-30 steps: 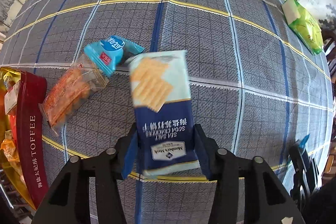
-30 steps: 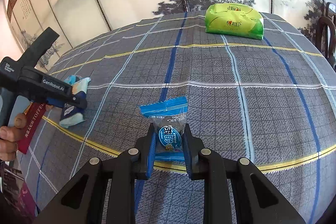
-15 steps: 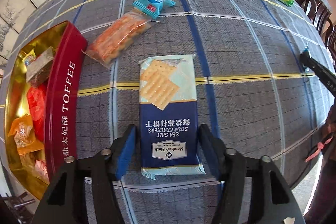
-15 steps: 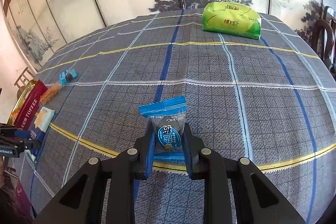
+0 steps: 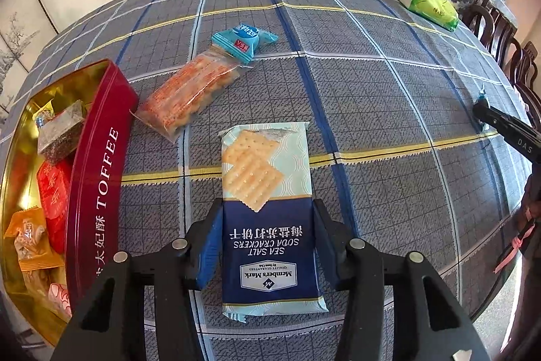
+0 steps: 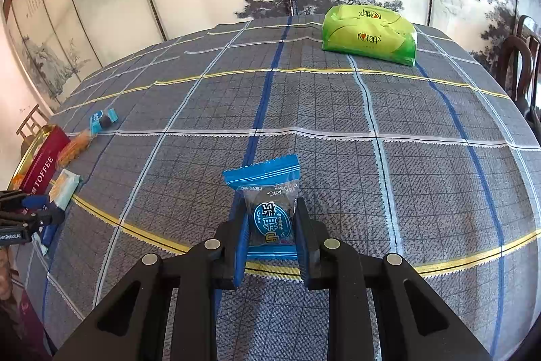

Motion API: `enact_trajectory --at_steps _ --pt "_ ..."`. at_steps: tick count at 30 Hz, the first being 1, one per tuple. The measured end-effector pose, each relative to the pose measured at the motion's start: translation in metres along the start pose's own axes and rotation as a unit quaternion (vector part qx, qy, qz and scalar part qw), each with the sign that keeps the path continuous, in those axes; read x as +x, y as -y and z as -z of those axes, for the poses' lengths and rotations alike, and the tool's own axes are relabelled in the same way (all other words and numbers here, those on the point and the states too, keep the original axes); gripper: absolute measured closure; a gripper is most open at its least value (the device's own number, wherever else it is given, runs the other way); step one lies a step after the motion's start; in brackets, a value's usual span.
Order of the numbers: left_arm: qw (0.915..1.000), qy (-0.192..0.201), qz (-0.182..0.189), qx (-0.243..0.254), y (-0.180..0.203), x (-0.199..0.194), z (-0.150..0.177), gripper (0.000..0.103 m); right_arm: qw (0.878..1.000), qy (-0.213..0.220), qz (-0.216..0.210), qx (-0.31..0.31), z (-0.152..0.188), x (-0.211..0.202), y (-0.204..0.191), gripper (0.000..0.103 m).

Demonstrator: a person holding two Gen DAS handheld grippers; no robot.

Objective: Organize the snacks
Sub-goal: 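Carry the soda crackers into the tin and open the left gripper while the right holds the snack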

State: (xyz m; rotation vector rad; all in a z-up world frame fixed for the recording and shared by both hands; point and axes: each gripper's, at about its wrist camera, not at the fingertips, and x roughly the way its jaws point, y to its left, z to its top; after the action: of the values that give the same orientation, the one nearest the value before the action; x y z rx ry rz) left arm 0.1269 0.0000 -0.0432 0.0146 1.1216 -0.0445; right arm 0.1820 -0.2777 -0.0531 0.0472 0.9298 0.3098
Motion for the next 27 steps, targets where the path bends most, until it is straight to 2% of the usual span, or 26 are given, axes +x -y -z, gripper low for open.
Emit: enact_trajectory --at_steps 6,12,27 --pt "0.9979 0.049 -0.016 0.038 0.019 -0.026 0.03 0.058 1.0 0.0 0.004 -0.003 0.001 0.0 0.0 0.079" --pt "0.9927 0.094 -0.033 0.069 0.029 -0.051 0.043 0.058 1.0 -0.001 0.008 -0.007 0.0 0.0 -0.002 0.078" --pt "0.9891 0.124 -0.036 0.072 0.021 -0.08 0.053 0.058 0.999 -0.005 0.036 -0.034 0.001 0.002 -0.013 0.076"
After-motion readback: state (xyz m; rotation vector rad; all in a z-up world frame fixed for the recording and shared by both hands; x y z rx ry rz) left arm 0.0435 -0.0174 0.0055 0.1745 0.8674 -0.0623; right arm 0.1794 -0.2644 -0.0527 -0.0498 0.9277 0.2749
